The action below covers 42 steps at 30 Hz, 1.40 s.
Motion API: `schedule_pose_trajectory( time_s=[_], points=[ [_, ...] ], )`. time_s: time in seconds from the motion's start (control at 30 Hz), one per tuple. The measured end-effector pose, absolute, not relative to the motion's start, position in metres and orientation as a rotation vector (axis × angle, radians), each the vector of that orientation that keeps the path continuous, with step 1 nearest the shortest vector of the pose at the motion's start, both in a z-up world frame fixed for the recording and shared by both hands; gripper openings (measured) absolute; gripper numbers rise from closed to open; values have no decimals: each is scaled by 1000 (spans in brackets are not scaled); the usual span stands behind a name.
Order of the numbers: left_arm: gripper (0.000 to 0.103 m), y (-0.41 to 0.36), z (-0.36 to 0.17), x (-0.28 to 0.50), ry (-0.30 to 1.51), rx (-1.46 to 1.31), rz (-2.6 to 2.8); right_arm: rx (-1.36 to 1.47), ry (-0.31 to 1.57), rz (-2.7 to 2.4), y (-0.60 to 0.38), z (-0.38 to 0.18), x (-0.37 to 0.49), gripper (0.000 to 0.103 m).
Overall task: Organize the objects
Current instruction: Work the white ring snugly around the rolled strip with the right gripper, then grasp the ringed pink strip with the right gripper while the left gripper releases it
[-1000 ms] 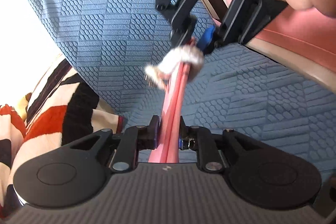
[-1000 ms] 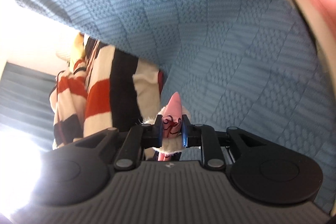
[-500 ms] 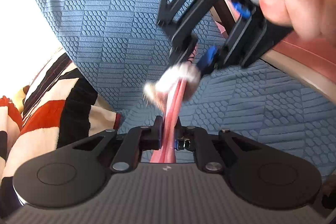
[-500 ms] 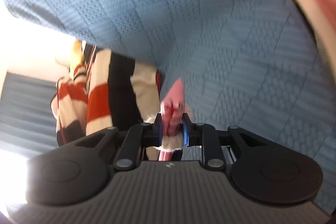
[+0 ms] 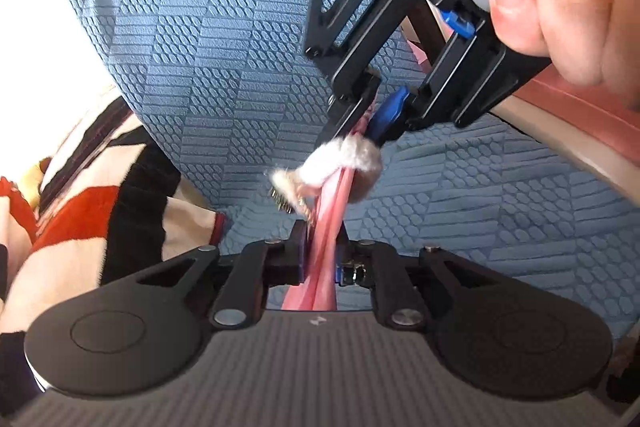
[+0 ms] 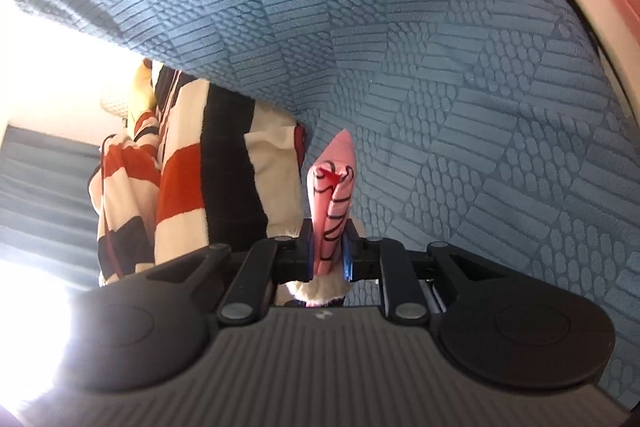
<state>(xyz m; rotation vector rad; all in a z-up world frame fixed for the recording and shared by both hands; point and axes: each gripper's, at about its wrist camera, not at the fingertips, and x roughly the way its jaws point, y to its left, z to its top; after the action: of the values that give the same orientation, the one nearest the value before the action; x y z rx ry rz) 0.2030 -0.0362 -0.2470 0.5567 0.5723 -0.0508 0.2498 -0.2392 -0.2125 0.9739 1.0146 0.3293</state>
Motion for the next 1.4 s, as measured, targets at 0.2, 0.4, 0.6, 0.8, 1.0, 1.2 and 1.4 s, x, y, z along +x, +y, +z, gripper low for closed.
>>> schedule_pose_trajectory(
  time_s=[0.2,0.4,0.6,0.8,1.0,1.2,1.4],
  points=[
    [24,-36,-248,204,599,531,-76,981,971,261,-256,-211,251,17],
    [24,-28,-247,209,670,396,-105,977,966,200,-263,-213,254,20],
    [16,-14,-249,216,745,237,-113,916,975,185,-258,-210,251,45],
    [15,-11,-250,214,756,201,-114,870,1039,267,-236,-214,240,55],
    [15,-10,-252,216,784,172,-130,801,1134,297,-212,-225,239,54],
    [17,-10,-255,218,820,141,-147,764,1185,241,-204,-241,247,37],
    [39,6,-253,220,897,-77,-211,693,1177,184,-203,-239,241,16]
  ],
)
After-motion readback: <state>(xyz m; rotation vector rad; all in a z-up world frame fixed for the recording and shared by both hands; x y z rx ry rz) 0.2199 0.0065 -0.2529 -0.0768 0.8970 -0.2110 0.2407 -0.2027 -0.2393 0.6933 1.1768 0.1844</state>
